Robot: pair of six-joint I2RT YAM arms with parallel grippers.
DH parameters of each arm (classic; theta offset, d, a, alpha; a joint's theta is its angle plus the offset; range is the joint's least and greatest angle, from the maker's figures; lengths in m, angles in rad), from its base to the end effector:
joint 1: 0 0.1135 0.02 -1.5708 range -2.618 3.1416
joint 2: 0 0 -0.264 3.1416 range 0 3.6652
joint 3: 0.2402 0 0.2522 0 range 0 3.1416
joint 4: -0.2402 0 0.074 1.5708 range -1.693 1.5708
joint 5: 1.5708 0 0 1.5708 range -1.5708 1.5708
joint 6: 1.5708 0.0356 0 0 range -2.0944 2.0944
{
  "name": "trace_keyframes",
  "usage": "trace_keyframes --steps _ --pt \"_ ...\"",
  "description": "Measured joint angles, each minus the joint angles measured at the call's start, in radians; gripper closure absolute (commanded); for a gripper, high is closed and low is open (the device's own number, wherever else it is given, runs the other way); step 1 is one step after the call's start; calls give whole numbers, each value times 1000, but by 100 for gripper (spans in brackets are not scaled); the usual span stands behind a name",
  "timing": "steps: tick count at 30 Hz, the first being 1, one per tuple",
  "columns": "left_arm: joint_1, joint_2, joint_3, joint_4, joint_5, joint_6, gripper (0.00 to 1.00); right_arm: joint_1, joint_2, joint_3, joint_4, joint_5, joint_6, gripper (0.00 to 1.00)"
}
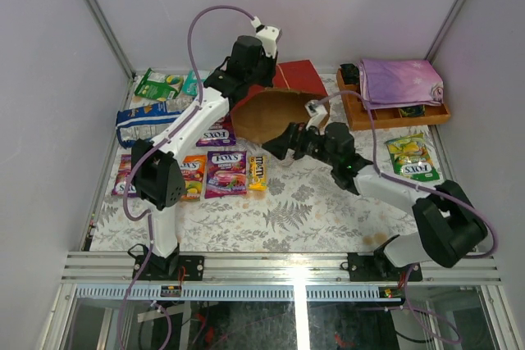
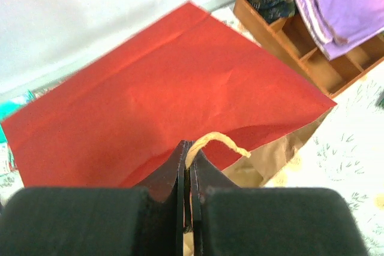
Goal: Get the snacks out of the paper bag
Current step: Adjust the paper bag at the center of the board.
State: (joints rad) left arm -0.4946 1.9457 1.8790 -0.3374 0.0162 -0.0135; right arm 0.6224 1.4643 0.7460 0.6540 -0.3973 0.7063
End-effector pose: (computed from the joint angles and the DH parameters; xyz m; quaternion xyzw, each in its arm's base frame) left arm 0.4098 -0.2216 0.3596 0.2032 0.8095 -0.1450 0.5314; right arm 0.2540 0.1992 0.2531 -0.1049 0.7202 0.5268 0.4392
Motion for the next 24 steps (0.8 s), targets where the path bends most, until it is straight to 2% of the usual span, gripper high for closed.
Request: trace_keyframes --steps 3,6,10,17,19,21,23,24 --pt "0 0 55 -2 -5 0 100 -51 -62 -81 14 66 0 3" --pt "0 -4 90 3 -6 0 100 -103 -42 -174 4 138 21 4" --pt "-3 -5 132 3 -6 0 100 -112 -34 -267 -30 227 39 3" --pt "-13 -5 193 2 -6 3 100 -114 -87 -291 -20 328 35 6" --pt "-18 -5 200 1 -6 3 100 -114 -80 -291 1 325 37 12" --pt "-23 -5 200 1 -6 3 100 -115 -60 -291 32 318 46 23" --pt "-26 -4 200 0 -6 4 100 -115 -27 -290 68 296 59 42" --pt "-27 -4 200 0 -6 5 100 -115 -12 -290 83 284 66 54"
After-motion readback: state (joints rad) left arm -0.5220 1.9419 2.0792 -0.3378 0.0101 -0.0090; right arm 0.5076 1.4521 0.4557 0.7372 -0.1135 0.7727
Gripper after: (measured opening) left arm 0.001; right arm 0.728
